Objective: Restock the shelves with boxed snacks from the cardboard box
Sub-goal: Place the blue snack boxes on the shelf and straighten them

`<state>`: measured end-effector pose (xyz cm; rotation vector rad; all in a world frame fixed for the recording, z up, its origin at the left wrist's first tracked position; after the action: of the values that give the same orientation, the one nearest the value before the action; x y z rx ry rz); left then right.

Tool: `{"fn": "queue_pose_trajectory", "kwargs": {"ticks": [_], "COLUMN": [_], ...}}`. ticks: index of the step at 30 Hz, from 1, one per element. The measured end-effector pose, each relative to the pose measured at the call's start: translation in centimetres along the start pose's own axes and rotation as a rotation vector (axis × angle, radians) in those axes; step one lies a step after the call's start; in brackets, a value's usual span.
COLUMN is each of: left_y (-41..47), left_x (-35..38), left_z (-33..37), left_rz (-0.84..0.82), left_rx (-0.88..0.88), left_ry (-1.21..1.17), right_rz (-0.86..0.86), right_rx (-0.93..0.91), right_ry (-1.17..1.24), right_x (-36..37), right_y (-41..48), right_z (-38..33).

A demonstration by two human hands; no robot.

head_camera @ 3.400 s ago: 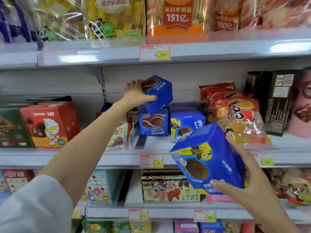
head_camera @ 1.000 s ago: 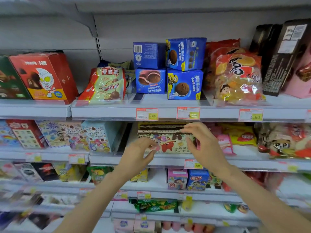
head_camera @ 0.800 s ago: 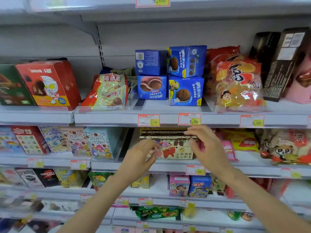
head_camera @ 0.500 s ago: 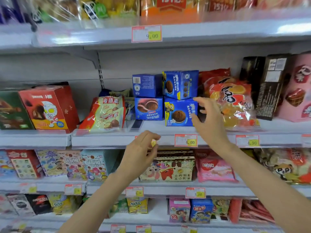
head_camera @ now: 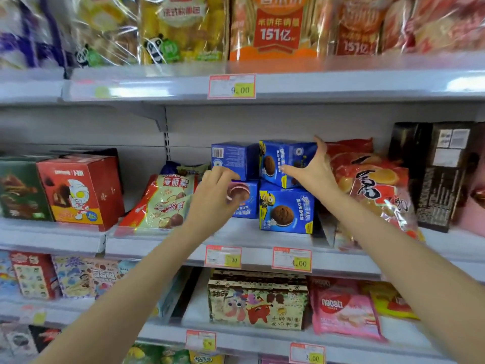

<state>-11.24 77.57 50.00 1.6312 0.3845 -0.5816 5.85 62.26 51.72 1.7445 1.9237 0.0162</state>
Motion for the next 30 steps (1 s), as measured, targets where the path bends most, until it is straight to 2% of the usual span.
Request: {"fn": "queue_pose_trajectory", "kwargs": {"ticks": [5, 9, 11, 17, 21, 23, 25, 26, 28, 30], "left_y": [4.4, 6.9, 7.7, 9.7, 10.5, 10.6, 9.4, 8.5, 6.2, 4.9], "left_x": [0.3, 2.7, 4.1, 8.2, 8.7, 6.5, 3.8, 3.2, 3.5, 2.9], "left_z": [-4.2, -6.1, -6.9, -8.9, -9.7, -8.1, -5.8, -5.1, -3.7, -3.3], "left_rz": [-0.074, -0.133, -0.139, -0.286, -0.271, -0.104, 0.024, 0.014, -0.134, -0.199], "left_rx": [-0.030, 0.116, 0.165, 0.087, 0.070, 0.090, 0.038, -0.059, -0.234, -0.212], "left_ry": [0.216, 0.290, 0.279, 0.200, 0.156, 0.041, -0.285, -0.525, -0.922, -1.053], "right_rz": [0.071, 0.135, 0.167, 0.188, 0.151, 0.078, -0.014, -0.067, -0.198, -0.331], "right_rx": [-0.060, -0.093, -0.090, -0.070, -0.070, -0.061, -0.055, -0.057, -0.074, -0.097], "right_ry": [0.092, 0.094, 0.094, 0.181, 0.222, 0.291, 0.317, 0.325, 0.350, 0.342], "right_x": [-2.8, -5.3, -6.3, -7.8, -7.9, -7.5, -6.7, -6.1, -4.2, -1.6], "right_y": [-0.6, -1.3, -1.6, -3.1, -3.6, -4.2, -4.8, -5.1, -5.6, -5.9], "right_z": [-0.5, -1.1, -1.1, -0.9, -0.4, -0.3, -0.7, -1.0, -2.1, -3.3]}}
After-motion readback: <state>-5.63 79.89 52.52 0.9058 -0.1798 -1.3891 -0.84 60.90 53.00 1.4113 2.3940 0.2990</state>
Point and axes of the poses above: each hand's wrist, its own y-axis towards the middle knuckle, its own x-axis out of the palm, z = x × y, the point moved 10 cm from there along y, towards the middle knuckle, and after that the axes turned 14 degrees about x, right-handed, at the moved point
